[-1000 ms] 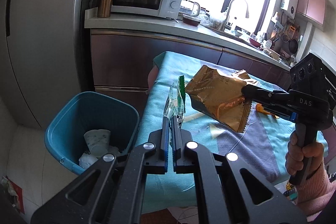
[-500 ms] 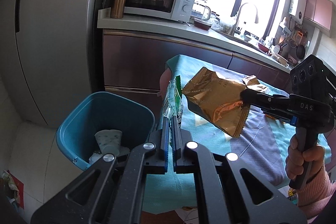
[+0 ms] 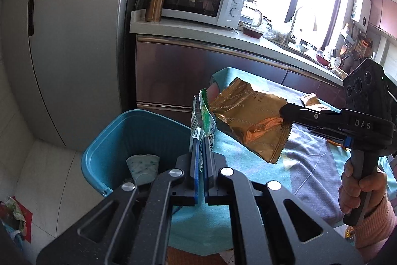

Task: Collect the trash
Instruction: 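Lower both items into the teal bin and open both tools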

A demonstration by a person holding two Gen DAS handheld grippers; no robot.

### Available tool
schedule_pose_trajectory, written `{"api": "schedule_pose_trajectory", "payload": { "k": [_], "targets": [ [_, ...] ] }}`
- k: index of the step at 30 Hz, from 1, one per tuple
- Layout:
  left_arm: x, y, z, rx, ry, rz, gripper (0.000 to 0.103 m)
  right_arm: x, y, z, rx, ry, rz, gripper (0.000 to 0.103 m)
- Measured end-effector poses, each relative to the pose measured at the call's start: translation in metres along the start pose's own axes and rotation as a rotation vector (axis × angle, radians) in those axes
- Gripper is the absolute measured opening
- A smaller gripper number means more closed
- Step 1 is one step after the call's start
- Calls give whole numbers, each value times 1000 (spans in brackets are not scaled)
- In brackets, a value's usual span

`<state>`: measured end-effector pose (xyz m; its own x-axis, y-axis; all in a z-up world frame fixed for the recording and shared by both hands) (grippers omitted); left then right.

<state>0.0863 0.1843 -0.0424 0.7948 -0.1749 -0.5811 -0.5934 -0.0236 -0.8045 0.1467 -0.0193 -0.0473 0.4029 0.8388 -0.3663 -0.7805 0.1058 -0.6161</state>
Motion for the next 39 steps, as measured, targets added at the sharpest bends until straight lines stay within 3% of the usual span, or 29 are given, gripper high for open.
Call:
{"api": "schedule_pose_trajectory", "payload": {
  "k": [39],
  "targets": [
    [48,24,49,-79,-102,108,3,83,9,5,-5,77,175,9]
  ]
}}
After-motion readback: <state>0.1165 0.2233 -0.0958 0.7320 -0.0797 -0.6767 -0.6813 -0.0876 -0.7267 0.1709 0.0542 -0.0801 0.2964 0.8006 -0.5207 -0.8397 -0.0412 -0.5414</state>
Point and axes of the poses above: each gripper's, at about its wrist camera, not at the fingertips, and x roughly the way its jaws point, z to its left, y to its underside, the point moved 4 cm from there along x, roughly the way its jaws point, and after that the axes turned 5 degrees about x, right-handed, at the moved point
